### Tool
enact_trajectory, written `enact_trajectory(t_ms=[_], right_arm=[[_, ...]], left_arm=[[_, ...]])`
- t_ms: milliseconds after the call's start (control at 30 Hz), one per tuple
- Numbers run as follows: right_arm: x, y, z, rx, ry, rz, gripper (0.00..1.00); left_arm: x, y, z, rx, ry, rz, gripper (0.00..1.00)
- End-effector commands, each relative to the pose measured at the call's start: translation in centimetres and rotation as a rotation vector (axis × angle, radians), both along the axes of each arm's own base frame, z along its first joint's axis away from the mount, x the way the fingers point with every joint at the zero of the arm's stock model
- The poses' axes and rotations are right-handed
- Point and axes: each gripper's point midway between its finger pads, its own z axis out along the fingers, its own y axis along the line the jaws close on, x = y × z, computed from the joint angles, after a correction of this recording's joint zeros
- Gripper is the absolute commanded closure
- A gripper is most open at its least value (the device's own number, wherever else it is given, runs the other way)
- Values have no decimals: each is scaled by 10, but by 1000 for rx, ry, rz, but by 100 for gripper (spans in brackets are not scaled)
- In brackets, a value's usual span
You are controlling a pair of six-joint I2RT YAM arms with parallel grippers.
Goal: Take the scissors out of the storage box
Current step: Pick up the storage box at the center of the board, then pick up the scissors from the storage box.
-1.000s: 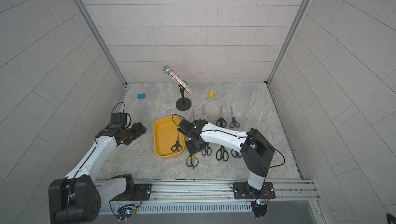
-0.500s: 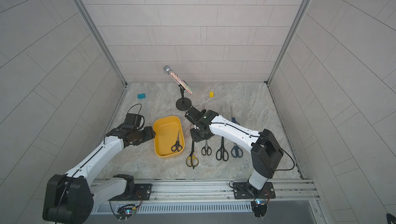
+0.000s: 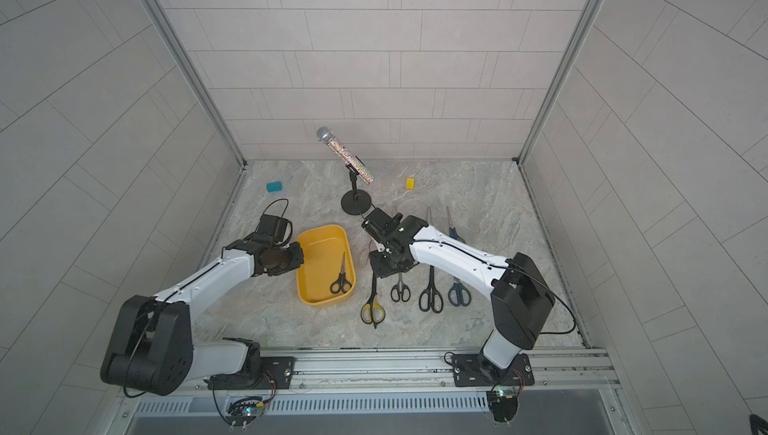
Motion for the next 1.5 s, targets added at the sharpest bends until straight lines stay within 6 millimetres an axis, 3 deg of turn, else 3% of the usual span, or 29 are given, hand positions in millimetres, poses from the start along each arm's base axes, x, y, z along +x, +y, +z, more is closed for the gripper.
enact_trajectory(t_ms=[0,67,200,467,633,967,1167,1333,1467], right_arm=[[-1,29,12,79,-13,79,73],[-3,49,18,113,-30,131,73],[-8,88,20,153,-50,216,73],[-8,139,-5,64,-33,262,63],[-6,145,-35,-15,28,215,61],[-1,133,-73,-218,39,196,58],[-2,140,-100,-217,75,196,60],[5,152,-112,-197,94,190,62],[21,156,-108,-161,89,165,62]], left_arm=[[-4,5,7,38,5,-9,95],[-14,16,12,86,14,8,100],[-28,37,18,148,-11,119,100],[-34,57,8,143,-89,330,100],[-31,59,8,125,-112,375,100],[-28,57,6,96,-122,399,100],[-27,55,6,80,-126,393,100],[-27,50,5,54,-120,383,100],[-28,46,4,32,-111,376,100]])
